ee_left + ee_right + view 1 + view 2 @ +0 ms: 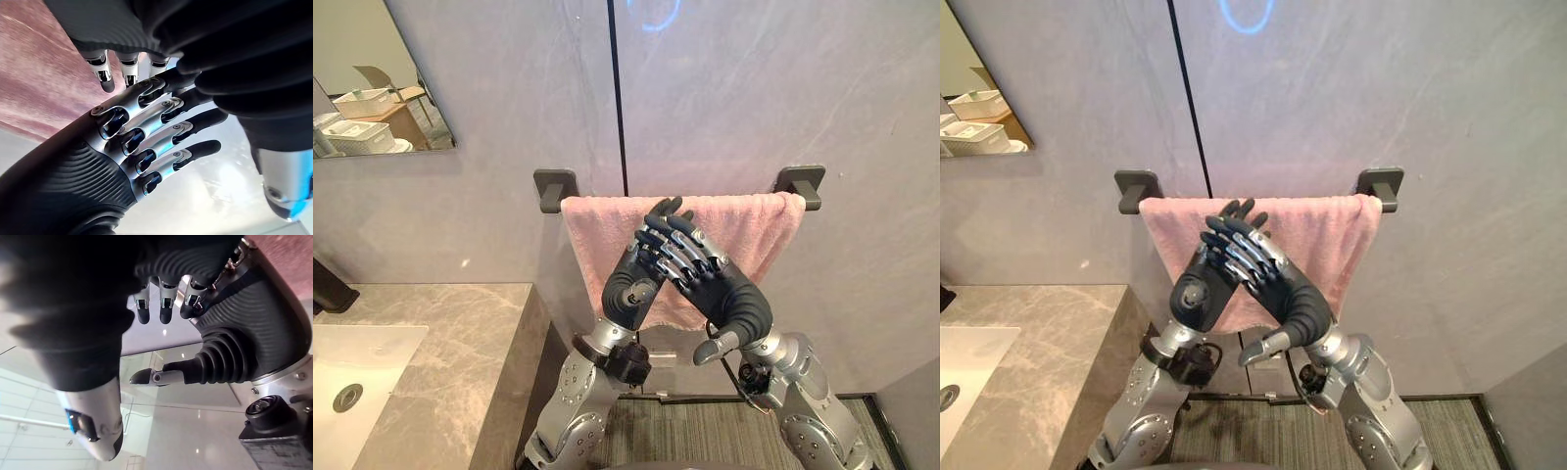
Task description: Organize washtable
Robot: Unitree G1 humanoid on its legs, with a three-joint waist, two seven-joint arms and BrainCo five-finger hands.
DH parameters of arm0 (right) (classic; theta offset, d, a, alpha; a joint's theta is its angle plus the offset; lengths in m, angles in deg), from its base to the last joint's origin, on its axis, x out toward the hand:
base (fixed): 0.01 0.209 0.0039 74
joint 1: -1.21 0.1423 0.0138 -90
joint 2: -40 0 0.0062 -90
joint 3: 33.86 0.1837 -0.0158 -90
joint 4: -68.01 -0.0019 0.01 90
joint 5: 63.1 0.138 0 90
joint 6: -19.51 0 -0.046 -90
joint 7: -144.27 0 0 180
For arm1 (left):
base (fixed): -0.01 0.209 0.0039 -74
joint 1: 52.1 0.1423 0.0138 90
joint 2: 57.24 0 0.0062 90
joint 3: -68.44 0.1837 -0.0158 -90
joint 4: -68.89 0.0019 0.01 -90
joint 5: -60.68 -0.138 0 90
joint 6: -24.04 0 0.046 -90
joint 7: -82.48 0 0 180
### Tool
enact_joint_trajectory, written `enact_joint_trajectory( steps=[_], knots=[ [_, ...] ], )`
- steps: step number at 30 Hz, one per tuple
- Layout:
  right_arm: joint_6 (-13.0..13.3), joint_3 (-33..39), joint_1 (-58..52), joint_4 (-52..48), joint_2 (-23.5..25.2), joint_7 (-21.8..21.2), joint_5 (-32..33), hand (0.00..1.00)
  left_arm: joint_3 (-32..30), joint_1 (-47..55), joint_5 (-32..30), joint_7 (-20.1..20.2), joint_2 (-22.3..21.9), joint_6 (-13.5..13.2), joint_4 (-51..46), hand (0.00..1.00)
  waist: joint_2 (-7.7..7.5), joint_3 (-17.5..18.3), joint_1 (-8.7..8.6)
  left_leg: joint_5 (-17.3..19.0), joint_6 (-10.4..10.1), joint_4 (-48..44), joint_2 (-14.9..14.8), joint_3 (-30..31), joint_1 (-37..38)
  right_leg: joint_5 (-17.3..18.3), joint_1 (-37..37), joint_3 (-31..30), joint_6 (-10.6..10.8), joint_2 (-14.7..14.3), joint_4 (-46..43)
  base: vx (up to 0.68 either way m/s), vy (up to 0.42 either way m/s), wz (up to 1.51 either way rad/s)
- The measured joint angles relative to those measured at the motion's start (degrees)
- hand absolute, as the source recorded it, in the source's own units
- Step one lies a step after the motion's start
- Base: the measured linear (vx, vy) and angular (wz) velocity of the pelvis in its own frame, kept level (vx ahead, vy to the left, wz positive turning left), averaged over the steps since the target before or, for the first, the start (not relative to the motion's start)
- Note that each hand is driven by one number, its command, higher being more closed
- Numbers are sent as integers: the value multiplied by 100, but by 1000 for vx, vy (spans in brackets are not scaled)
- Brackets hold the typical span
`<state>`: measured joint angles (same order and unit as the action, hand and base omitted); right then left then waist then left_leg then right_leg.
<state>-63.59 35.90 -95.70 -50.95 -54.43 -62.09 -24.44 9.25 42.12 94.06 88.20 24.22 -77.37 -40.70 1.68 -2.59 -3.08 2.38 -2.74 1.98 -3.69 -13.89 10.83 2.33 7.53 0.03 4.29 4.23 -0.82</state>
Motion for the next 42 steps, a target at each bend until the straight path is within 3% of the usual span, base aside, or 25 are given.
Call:
enact_joint_trajectory(
  steps=[7,11,19,28,42],
  knots=[
    [-68,28,42,1123,481,-94,-464,0,-482,1,-1178,-7,-42,436,869,0,-35,-15,33,-1,1,1,2,3,-84,-3,-79,5,0,1,23,0,0,0],
    [-76,182,204,1698,696,-83,-852,0,-581,-39,-1554,-16,-60,631,1177,0,-85,-49,44,-2,2,7,7,18,-118,-8,-87,18,4,5,58,0,0,0],
    [-61,257,527,2525,1020,147,-1471,0,-871,-340,-2477,-492,-402,719,1985,0,-178,-100,33,-6,4,8,18,141,-243,-32,-88,117,-8,24,190,-1,-25,8],
    [-120,718,536,3169,1115,652,-1676,0,-1132,-734,-2499,-981,-459,689,2348,0,-248,-124,10,-7,5,45,29,157,-351,-37,-191,122,-8,29,226,1,-6,1],
    [-46,2042,309,2956,1578,1153,-1676,0,-2105,-612,-2497,-1113,-772,571,2470,0,-268,-123,-110,-45,15,171,43,100,-349,-56,-282,97,5,19,218,-9,-8,-2]
  ],
)
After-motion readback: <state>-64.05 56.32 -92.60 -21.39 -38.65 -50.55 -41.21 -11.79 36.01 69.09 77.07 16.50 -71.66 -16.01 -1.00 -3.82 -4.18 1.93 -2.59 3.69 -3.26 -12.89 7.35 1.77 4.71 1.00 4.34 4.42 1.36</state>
